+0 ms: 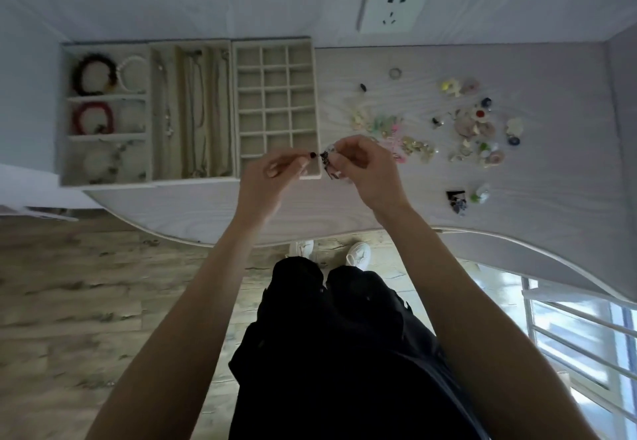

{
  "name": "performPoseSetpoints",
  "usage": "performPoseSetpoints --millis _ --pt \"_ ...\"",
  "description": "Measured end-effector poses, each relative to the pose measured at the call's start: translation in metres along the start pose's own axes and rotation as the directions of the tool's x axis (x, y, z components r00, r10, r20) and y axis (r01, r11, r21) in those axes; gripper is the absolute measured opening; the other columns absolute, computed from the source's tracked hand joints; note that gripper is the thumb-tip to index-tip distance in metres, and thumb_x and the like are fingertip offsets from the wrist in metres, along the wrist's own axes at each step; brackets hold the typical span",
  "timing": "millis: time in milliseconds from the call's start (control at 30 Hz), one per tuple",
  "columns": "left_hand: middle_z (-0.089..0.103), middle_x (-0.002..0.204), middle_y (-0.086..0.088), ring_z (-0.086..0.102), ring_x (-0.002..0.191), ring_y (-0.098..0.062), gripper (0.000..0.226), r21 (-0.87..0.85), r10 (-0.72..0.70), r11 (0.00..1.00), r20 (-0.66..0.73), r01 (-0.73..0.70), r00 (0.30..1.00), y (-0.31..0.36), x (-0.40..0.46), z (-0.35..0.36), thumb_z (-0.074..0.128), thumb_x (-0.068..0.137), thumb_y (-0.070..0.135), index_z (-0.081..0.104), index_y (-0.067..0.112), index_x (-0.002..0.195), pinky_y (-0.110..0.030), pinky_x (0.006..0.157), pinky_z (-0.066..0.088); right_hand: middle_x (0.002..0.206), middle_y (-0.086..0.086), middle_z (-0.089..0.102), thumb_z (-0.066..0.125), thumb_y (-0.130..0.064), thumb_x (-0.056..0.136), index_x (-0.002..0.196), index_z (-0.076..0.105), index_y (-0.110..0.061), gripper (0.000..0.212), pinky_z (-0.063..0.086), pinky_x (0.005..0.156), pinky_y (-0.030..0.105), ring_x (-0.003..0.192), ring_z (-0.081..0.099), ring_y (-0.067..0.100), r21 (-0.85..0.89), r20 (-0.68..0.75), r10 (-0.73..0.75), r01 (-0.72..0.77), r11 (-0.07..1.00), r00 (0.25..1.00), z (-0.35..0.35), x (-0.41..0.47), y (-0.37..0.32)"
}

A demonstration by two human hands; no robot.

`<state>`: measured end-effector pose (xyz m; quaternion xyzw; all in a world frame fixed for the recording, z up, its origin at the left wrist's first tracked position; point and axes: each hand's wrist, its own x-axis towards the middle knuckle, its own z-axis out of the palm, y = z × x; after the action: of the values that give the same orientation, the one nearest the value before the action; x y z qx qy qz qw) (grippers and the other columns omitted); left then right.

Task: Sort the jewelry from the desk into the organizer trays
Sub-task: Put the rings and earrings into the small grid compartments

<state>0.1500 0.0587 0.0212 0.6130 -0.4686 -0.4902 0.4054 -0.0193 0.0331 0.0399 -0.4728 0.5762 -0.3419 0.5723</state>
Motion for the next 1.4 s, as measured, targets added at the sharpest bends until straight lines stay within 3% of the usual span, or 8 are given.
performPoseSetpoints --millis 167,300,400,633,733,1000,1300,1400 --pt "0.071 0.084 0.005 0.068 0.079 -0.009 0.009 0.179 0.022 0.984 -0.019 -0.018 1.0 -0.013 0.014 -0.012 0.067 0.087 0.017 0.067 0.019 0.096 -0.028 0.076 0.057 0.073 0.008 0.067 0.068 -0.002 0.083 0.079 0.062 -0.017 0.017 0.056 0.07 0.035 0.069 0.066 0.024 -0.061 -0.1 0.106 -0.112 0.992 0.989 0.028 0.015 0.01" --pt "0.067 0.081 0.01 0.065 0.075 -0.002 0.009 0.386 0.09 0.918 0.026 -0.093 0.996 -0.019 0.024 -0.013 0.067 0.087 0.02 0.069 0.017 0.095 -0.024 0.072 0.056 0.071 0.01 0.067 0.065 0.002 0.084 0.085 0.061 -0.005 0.008 0.054 0.061 0.024 0.061 0.066 0.012 -0.014 -0.137 0.15 -0.153 0.988 0.979 0.038 0.019 0.014" --pt "0.065 0.082 0.012 0.061 0.075 -0.004 0.01 0.456 0.126 0.881 0.03 -0.126 0.992 -0.022 0.024 -0.014 0.066 0.088 0.025 0.068 0.018 0.095 -0.017 0.068 0.049 0.072 -0.002 0.066 0.069 -0.009 0.083 0.078 0.06 -0.02 0.015 0.049 0.066 0.022 0.066 0.062 0.007 -0.16 -0.178 0.104 -0.133 0.978 0.978 0.039 0.02 0.011" --pt "0.063 0.084 0.007 0.059 0.079 0.002 0.004 0.15 0.122 0.98 0.064 -0.13 0.991 -0.015 0.028 -0.022 0.062 0.09 0.013 0.061 0.017 0.091 -0.012 0.072 0.044 0.069 -0.004 0.065 0.068 -0.009 0.084 0.079 0.058 -0.02 0.015 0.054 0.071 0.029 0.069 0.066 0.015 -0.141 -0.145 -0.004 -0.017 0.99 0.989 0.032 0.015 -0.003" --pt "0.067 0.088 0.001 0.065 0.086 -0.014 0.013 0.042 0.069 0.997 0.068 -0.072 0.995 -0.018 0.031 -0.026 0.063 0.09 0.013 0.058 0.025 0.088 -0.023 0.077 0.05 0.069 -0.003 0.067 0.068 -0.01 0.084 0.08 0.059 -0.019 0.013 0.056 0.075 0.041 0.069 0.069 0.02 -0.139 -0.129 0.011 -0.029 0.99 0.992 0.035 0.018 -0.002" --pt "0.066 0.088 0.007 0.06 0.082 -0.002 0.004 0.209 0.104 0.97 0.105 -0.124 0.989 -0.027 0.031 -0.033 0.063 0.09 0.016 0.064 0.016 0.094 -0.012 0.075 0.046 0.072 0.001 0.07 0.066 -0.015 0.086 0.078 0.056 -0.024 0.016 0.056 0.074 0.044 0.068 0.069 0.018 -0.256 -0.119 0.025 -0.055 0.965 0.993 0.04 0.024 0.006" --pt "0.068 0.086 0.004 0.064 0.081 -0.008 0.007 0.286 0.087 0.954 0.029 -0.092 0.996 -0.036 0.027 -0.04 0.065 0.087 0.016 0.067 0.014 0.093 -0.03 0.079 0.054 0.076 -0.008 0.064 0.065 -0.015 0.085 0.084 0.059 -0.018 0.007 0.049 0.065 0.019 0.07 0.064 0.007 -0.488 -0.073 -0.093 0.046 0.872 0.993 0.058 0.03 0.014" --pt "0.068 0.085 0.006 0.064 0.08 -0.005 0.007 0.266 0.07 0.961 0.008 -0.069 0.998 -0.034 0.027 -0.038 0.067 0.086 0.015 0.067 0.014 0.093 -0.025 0.078 0.054 0.076 -0.005 0.066 0.065 -0.014 0.083 0.085 0.06 -0.016 0.005 0.052 0.067 0.025 0.071 0.066 0.011 -0.55 -0.072 -0.122 0.062 0.833 0.99 0.058 0.027 0.016"
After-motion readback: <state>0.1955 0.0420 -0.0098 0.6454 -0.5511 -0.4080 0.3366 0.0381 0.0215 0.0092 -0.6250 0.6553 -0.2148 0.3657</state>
